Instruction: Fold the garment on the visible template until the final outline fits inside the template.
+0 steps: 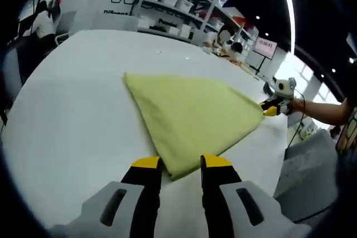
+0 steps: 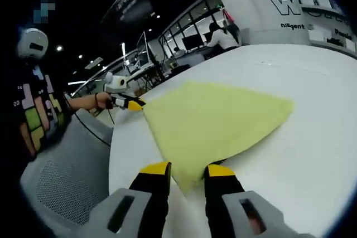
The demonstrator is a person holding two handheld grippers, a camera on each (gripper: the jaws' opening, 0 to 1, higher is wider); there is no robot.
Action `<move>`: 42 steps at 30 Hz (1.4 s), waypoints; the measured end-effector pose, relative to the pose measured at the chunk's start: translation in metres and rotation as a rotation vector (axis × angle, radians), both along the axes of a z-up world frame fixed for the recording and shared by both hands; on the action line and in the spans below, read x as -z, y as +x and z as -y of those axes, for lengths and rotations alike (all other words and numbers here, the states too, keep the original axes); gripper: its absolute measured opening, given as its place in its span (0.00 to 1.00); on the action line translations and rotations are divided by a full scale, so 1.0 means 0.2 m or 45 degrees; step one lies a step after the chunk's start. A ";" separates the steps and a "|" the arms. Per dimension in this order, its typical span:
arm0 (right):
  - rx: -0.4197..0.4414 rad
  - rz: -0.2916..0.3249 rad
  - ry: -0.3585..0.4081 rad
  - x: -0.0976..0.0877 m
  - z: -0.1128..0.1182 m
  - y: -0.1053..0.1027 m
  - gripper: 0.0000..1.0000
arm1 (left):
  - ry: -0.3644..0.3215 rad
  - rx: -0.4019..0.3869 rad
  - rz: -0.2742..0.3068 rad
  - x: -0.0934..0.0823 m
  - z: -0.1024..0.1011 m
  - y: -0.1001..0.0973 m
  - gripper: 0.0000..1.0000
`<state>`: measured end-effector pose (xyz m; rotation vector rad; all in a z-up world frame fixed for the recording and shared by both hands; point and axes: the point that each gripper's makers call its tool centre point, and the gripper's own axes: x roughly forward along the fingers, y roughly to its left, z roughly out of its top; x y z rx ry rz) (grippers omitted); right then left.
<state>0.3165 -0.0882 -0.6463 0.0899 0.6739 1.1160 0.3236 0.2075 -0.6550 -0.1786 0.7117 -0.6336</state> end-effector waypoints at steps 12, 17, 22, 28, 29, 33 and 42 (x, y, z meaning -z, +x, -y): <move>0.045 -0.074 0.064 0.00 0.03 -0.04 0.00 | -0.048 -0.035 -0.024 0.01 -0.01 0.00 0.06; 0.058 -0.098 0.015 0.00 0.04 -0.04 0.00 | -0.030 -0.041 -0.047 0.01 -0.03 0.00 0.00; 0.054 -0.138 -0.160 0.00 0.07 -0.06 0.00 | 0.153 0.012 -0.019 0.02 -0.06 -0.02 0.00; 0.081 -0.154 -0.394 0.06 0.13 -0.06 0.00 | 0.400 0.120 0.014 0.04 -0.07 -0.05 0.00; 0.109 -0.184 -0.403 0.06 0.14 -0.06 0.00 | 0.419 0.135 0.022 0.03 -0.07 -0.05 0.00; 0.130 -0.192 -0.441 0.08 0.14 -0.08 0.00 | 0.421 0.166 0.051 0.02 -0.05 -0.06 0.00; 0.370 -0.191 -0.407 0.03 0.16 -0.04 0.00 | 0.375 0.183 0.018 0.00 -0.04 -0.09 0.10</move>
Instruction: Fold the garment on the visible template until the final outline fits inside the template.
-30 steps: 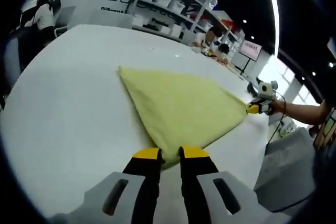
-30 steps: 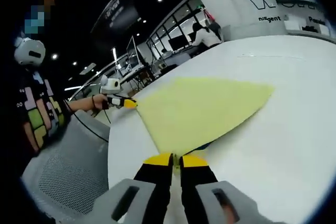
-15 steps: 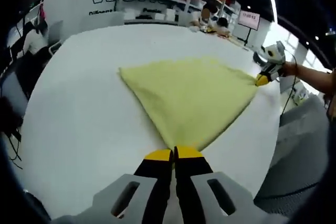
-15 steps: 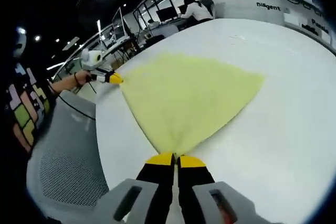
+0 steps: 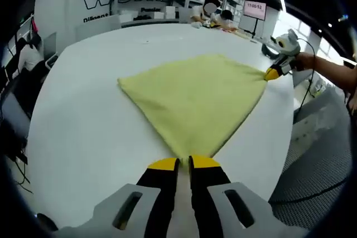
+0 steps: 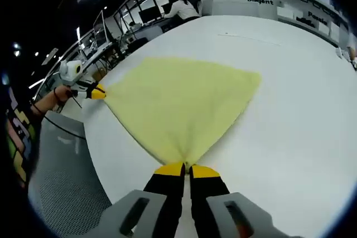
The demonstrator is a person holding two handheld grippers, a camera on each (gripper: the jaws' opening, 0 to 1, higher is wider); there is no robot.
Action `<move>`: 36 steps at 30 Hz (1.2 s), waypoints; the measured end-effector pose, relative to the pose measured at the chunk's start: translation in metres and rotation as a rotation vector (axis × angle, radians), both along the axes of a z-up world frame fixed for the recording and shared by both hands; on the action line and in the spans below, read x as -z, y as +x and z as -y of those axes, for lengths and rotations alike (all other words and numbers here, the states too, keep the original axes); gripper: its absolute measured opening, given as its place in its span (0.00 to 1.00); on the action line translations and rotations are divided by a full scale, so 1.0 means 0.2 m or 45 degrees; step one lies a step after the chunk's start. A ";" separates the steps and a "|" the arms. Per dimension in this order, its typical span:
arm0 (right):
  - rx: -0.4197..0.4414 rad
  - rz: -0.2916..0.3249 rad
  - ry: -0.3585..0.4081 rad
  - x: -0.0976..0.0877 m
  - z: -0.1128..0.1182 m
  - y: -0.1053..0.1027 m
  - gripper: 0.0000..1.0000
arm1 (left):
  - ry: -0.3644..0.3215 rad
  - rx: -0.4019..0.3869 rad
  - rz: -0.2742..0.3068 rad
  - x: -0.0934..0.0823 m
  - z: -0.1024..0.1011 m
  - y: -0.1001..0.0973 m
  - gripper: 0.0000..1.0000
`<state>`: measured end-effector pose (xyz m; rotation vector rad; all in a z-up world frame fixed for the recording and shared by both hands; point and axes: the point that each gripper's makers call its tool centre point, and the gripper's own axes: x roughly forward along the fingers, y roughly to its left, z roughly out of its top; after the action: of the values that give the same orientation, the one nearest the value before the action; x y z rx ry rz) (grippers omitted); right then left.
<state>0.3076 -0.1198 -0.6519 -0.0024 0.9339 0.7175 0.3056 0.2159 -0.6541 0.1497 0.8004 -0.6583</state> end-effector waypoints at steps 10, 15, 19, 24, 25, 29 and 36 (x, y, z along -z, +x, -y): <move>0.266 0.205 -0.028 -0.19 0.21 0.08 0.00 | -0.020 -0.128 0.102 -0.16 -0.06 0.09 0.33; 0.376 0.313 -0.030 -0.25 0.21 0.11 0.00 | -0.027 -0.170 0.192 -0.24 -0.05 0.13 0.45; 0.487 0.297 0.006 -0.24 0.19 0.11 0.00 | -0.040 -0.231 0.249 -0.29 -0.03 0.17 0.51; 0.570 0.375 0.003 -0.26 0.16 0.13 0.00 | -0.074 -0.308 0.331 -0.35 0.01 0.20 0.60; 0.596 0.386 -0.001 -0.26 0.17 0.14 0.00 | -0.076 -0.322 0.335 -0.35 0.01 0.20 0.62; 0.639 0.442 -0.030 -0.28 0.16 0.16 0.03 | -0.082 -0.381 0.368 -0.37 0.02 0.20 0.67; 0.695 0.576 -0.093 -0.29 0.17 0.16 0.36 | -0.124 -0.543 0.466 -0.41 -0.02 0.21 0.80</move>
<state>0.3400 -0.1547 -0.5942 0.0240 0.4870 0.1600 0.3483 0.2190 -0.5721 0.0068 0.4247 -0.2522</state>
